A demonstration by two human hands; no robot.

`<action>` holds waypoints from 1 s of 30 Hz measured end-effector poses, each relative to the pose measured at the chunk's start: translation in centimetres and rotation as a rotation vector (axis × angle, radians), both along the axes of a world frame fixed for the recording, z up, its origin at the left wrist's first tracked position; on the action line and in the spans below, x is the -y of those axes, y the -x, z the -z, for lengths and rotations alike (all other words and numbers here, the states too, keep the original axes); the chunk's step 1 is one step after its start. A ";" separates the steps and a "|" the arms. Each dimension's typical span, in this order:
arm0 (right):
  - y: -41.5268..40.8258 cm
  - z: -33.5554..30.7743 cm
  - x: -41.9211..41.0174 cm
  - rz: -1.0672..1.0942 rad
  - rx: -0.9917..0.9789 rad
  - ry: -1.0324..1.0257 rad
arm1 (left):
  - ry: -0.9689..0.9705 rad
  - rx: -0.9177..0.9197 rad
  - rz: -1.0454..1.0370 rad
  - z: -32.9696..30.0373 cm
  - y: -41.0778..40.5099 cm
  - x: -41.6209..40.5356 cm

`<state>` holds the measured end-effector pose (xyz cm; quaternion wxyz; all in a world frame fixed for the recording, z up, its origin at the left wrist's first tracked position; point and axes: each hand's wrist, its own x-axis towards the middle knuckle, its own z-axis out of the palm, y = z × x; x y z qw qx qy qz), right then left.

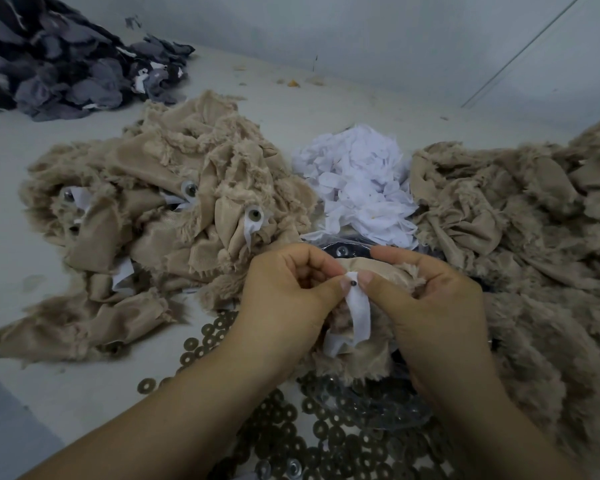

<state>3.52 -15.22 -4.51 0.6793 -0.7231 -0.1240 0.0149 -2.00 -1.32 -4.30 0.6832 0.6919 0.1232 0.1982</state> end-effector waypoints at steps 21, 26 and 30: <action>0.5 -0.3 -0.2 -0.119 0.126 0.109 | -0.594 0.086 -0.082 0.5 -0.1 -0.6; 0.3 -0.4 -0.2 -0.119 0.064 0.098 | -0.641 -0.103 0.034 -1.2 0.0 -2.4; 0.7 -0.5 -0.3 -0.142 0.059 0.112 | -1.116 -0.635 0.365 -2.3 0.7 -6.1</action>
